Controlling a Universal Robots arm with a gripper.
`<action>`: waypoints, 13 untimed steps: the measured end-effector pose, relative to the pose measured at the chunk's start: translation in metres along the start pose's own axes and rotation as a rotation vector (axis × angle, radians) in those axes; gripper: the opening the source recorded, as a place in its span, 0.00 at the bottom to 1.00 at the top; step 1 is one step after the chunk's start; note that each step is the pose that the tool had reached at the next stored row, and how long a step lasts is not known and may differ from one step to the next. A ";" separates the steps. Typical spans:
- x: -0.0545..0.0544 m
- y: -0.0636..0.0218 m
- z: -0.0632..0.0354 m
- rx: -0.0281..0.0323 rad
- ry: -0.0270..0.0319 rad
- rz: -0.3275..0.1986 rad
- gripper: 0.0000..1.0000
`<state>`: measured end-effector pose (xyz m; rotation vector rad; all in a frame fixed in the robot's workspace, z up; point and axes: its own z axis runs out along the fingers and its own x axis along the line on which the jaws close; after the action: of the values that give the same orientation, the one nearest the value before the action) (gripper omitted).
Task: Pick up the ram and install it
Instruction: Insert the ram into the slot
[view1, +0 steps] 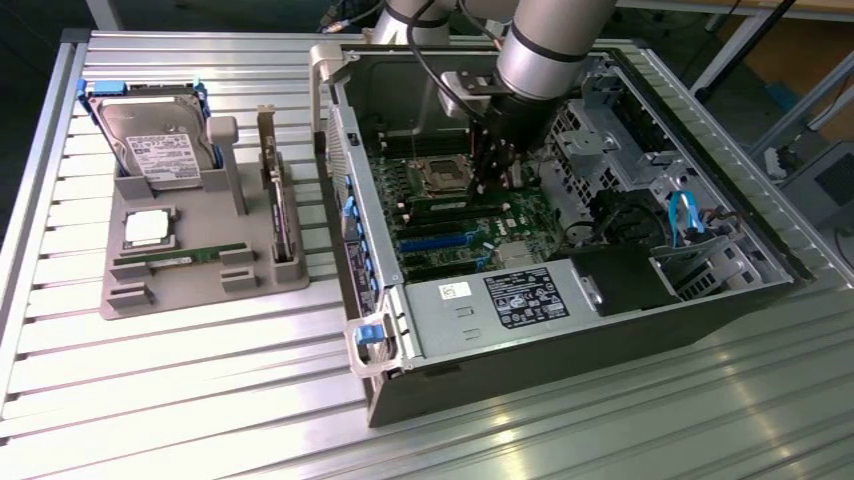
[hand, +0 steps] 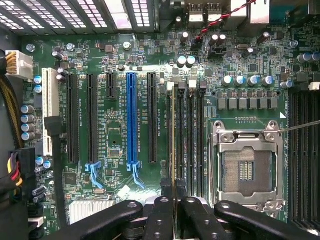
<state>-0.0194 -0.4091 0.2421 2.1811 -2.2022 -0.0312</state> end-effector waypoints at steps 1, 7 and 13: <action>0.000 0.0000 0.0012 0.0000 -0.0001 0.000 0.12; 0.000 -0.0004 0.0024 0.0000 -0.0001 0.000 0.12; 0.000 -0.0005 0.0040 0.0005 0.0000 0.000 0.12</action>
<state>-0.0191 -0.4091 0.2381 2.1814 -2.2025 -0.0306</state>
